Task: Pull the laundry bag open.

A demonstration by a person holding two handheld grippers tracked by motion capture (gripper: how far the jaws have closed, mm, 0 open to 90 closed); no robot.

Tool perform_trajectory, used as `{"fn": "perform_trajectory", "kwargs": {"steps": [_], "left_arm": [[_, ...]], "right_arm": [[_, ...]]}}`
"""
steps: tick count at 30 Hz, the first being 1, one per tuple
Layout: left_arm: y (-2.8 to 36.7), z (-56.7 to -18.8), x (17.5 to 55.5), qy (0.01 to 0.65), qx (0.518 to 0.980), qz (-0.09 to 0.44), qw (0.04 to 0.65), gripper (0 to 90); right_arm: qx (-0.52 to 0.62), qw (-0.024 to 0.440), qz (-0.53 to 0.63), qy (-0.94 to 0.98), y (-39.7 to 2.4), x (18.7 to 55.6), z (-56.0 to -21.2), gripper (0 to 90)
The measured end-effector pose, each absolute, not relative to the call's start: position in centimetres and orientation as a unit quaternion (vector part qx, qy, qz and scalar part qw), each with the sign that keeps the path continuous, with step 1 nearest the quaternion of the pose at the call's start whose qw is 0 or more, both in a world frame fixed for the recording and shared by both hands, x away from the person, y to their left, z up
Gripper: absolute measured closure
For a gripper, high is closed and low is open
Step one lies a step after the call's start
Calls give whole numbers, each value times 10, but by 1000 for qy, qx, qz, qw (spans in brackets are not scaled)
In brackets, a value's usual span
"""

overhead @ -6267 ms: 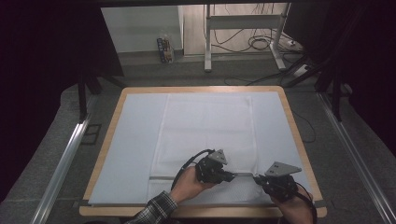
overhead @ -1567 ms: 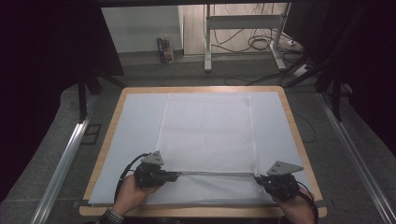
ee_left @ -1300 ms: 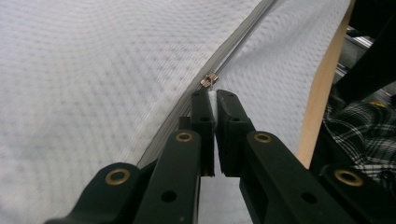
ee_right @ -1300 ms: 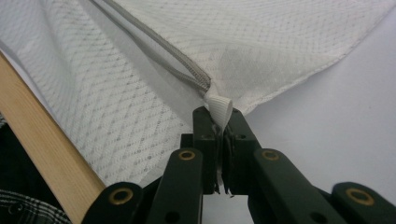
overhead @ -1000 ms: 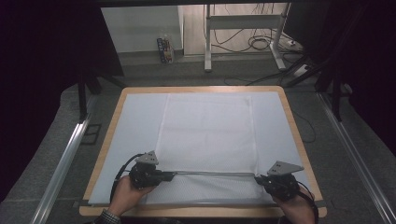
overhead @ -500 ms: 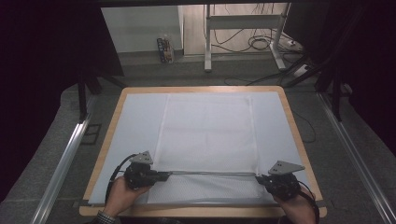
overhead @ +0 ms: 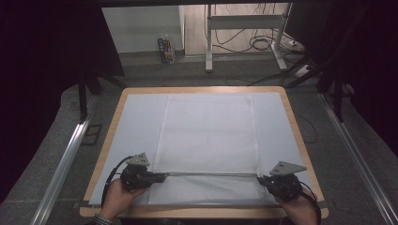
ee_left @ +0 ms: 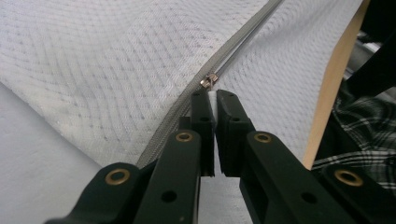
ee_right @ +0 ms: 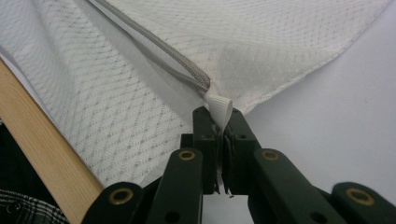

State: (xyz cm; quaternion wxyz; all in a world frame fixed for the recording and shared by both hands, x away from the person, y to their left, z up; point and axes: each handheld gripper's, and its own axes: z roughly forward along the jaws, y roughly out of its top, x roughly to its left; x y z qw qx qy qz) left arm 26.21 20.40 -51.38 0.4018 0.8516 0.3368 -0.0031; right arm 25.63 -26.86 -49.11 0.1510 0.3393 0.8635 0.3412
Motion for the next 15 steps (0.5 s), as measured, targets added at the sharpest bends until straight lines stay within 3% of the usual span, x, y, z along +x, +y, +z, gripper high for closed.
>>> {"fn": "perform_trajectory", "kwargs": {"steps": [15], "left_arm": [[215, -515, 258, 348, 848, 6, 400, 867]], "right_arm": [[339, 152, 338, 865, -267, 256, -491, 844]]}}
